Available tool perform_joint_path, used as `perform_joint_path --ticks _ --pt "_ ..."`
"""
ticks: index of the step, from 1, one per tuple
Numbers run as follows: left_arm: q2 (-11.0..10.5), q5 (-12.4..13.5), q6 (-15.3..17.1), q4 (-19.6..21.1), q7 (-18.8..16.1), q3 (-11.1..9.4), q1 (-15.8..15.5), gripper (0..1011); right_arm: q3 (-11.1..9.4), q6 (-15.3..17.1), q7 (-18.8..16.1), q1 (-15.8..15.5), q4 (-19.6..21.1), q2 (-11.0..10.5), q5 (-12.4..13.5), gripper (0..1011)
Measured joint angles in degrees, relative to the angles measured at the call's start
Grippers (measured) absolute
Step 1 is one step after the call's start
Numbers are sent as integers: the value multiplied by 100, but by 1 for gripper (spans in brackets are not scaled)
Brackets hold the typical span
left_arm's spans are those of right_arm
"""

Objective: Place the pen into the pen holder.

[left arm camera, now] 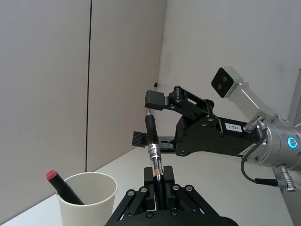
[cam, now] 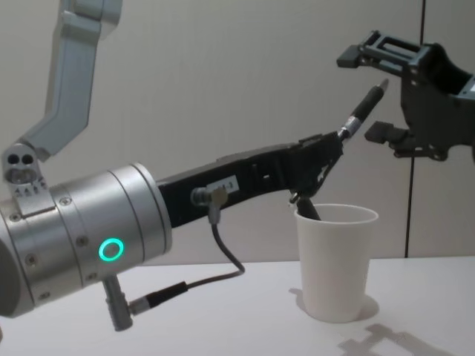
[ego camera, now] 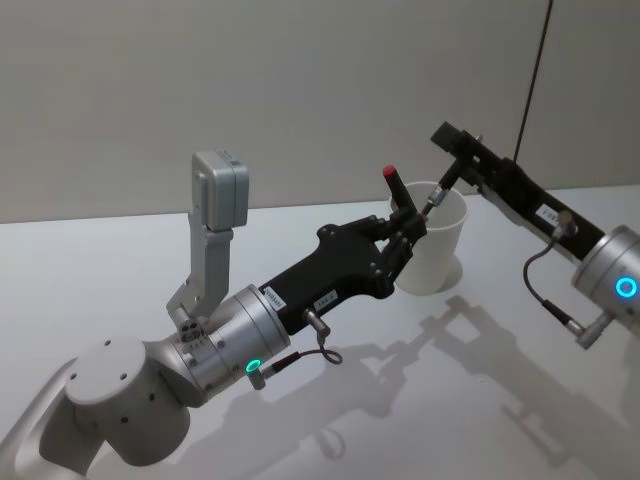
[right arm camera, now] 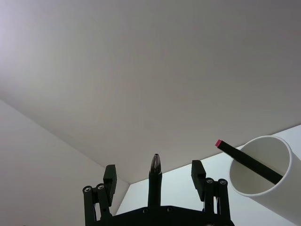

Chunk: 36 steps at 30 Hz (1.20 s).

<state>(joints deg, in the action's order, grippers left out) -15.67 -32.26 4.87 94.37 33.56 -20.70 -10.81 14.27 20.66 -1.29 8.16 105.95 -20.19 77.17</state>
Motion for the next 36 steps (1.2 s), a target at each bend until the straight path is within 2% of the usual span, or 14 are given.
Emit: perform_joint_path --ticks 17,36 --pt "0 0 0 0 0 0 0 129 114 73 72 17 -8 -87 -12 1001" --pt "0 0 0 0 0 0 0 129 239 -100 -101 70 -37 -93 -33 1002"
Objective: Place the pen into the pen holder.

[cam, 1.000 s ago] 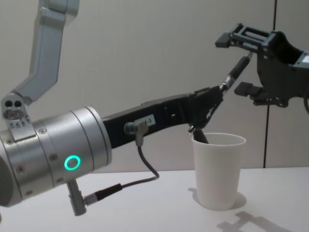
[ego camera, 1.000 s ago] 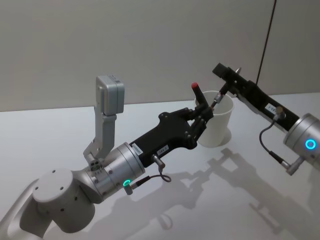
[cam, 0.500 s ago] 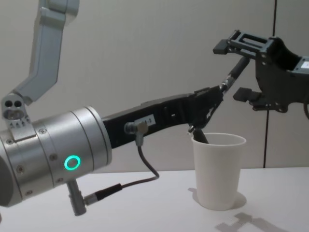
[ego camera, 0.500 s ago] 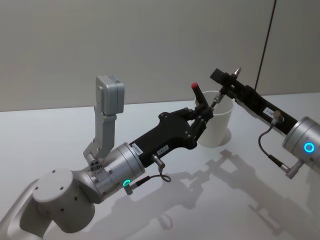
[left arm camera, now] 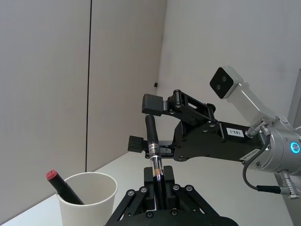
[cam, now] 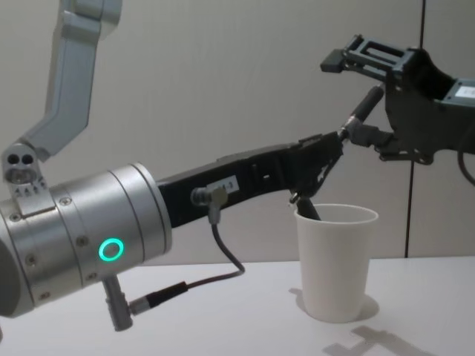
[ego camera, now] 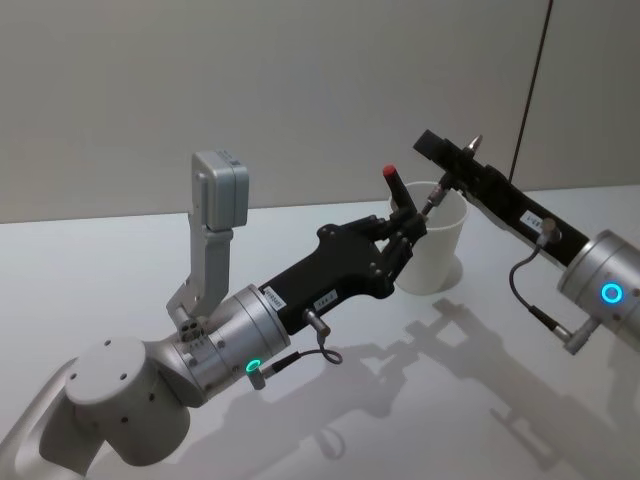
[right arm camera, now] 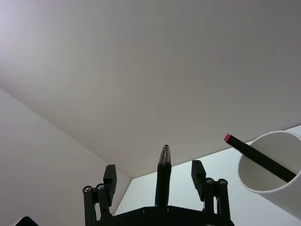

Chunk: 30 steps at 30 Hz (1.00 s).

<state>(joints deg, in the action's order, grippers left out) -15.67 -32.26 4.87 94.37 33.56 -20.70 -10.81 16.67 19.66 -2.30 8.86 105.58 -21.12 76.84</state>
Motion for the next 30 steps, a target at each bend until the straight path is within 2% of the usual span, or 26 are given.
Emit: perform_joint_path --ticks 12,21,25,28,29,30 --pt "0 0 0 0 0 0 0 128 63 -42 -30 53 -30 9 -1 1000" --pt "0 0 0 0 0 0 0 129 84 -55 -37 72 -40 11 0 797" --pt "0 0 0 0 0 0 0 129 90 -58 -39 78 -43 11 2 652" --pt "0 0 0 0 0 0 0 129 92 -60 -40 81 -45 11 3 591" --pt "0 0 0 0 0 0 0 129 93 -60 -41 81 -45 11 3 522" --pt "0 0 0 0 0 0 0 129 93 -61 -41 81 -45 11 3 504"
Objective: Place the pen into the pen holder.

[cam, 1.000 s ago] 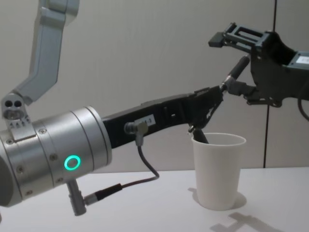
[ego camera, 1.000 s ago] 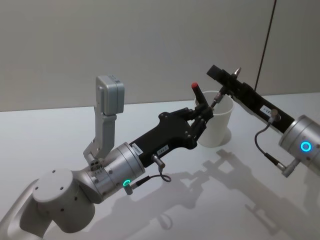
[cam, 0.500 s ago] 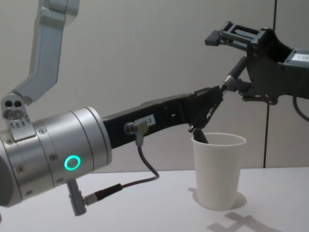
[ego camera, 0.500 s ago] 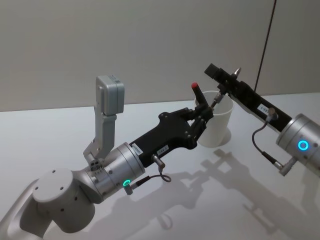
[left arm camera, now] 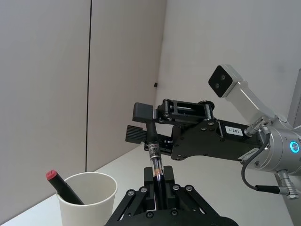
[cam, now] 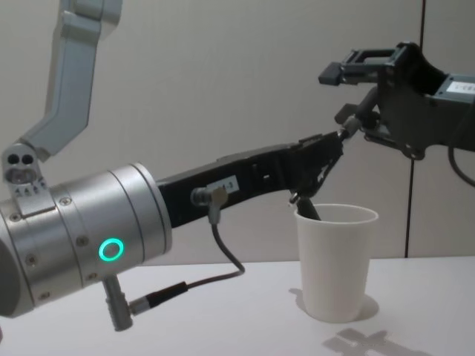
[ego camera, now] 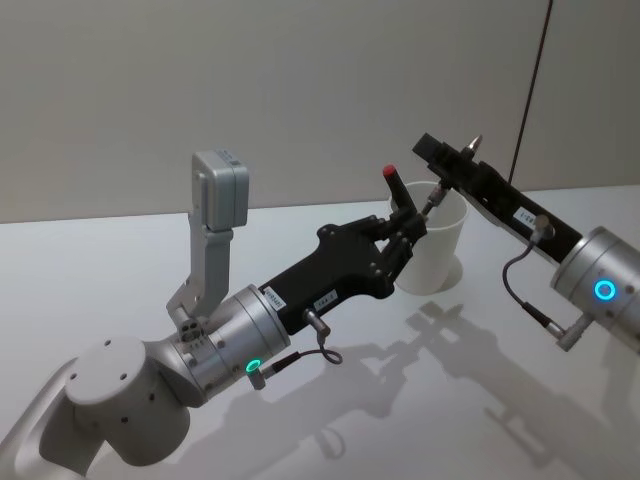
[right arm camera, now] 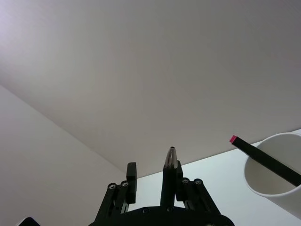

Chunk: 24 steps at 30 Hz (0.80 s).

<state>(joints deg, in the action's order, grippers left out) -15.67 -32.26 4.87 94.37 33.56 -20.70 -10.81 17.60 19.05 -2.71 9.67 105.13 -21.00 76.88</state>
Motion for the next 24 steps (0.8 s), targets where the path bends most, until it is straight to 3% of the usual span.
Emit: perform_joint_path --ticks 9,12,24 --pt "0 0 0 0 0 0 0 129 7 -5 0 4 -4 0 3 196" --pt "0 -1 -1 0 2 0 0 129 7 -7 1 5 -5 -1 3 143" --pt "0 -1 -1 0 2 0 0 129 8 -6 0 8 -5 0 3 128"
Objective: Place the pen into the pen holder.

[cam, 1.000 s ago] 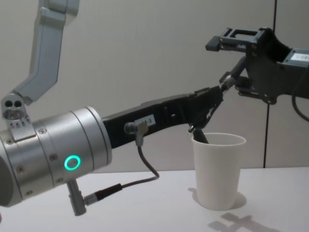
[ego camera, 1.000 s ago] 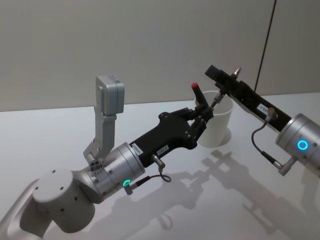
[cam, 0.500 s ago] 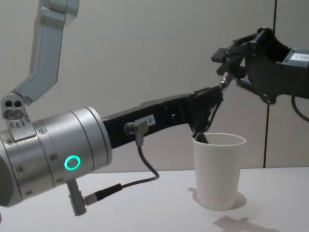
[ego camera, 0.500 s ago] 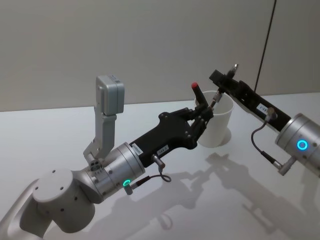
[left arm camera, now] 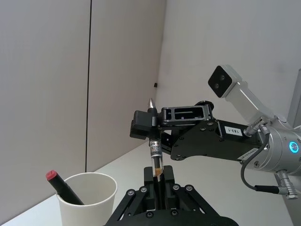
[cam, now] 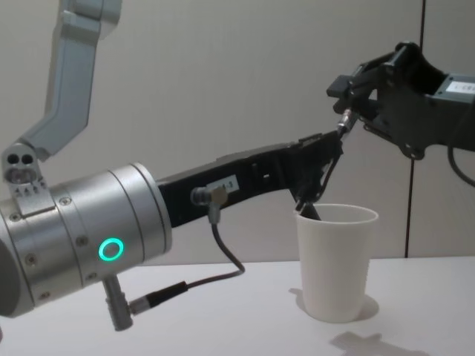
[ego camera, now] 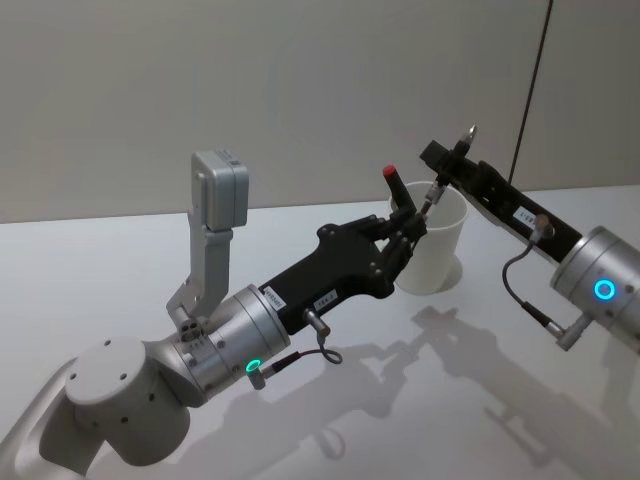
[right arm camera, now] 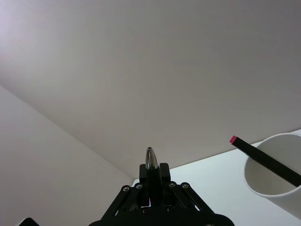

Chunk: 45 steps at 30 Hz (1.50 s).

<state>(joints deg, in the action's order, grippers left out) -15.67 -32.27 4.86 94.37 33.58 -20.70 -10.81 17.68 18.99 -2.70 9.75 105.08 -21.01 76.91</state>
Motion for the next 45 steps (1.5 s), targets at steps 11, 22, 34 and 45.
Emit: perform_joint_path --ticks 11,22,34,45 --pt "0 4 3 -1 -2 0 0 297 1 4 -6 0 3 0 0 126" --pt "0 5 3 0 -2 0 0 658 0 2 -6 0 2 0 0 126" --pt "0 1 0 0 -2 0 0 974 0 1 -5 0 1 -1 0 126" --pt "0 1 0 0 -2 0 0 1001 -8 -71 -64 -5 8 -53 25 126"
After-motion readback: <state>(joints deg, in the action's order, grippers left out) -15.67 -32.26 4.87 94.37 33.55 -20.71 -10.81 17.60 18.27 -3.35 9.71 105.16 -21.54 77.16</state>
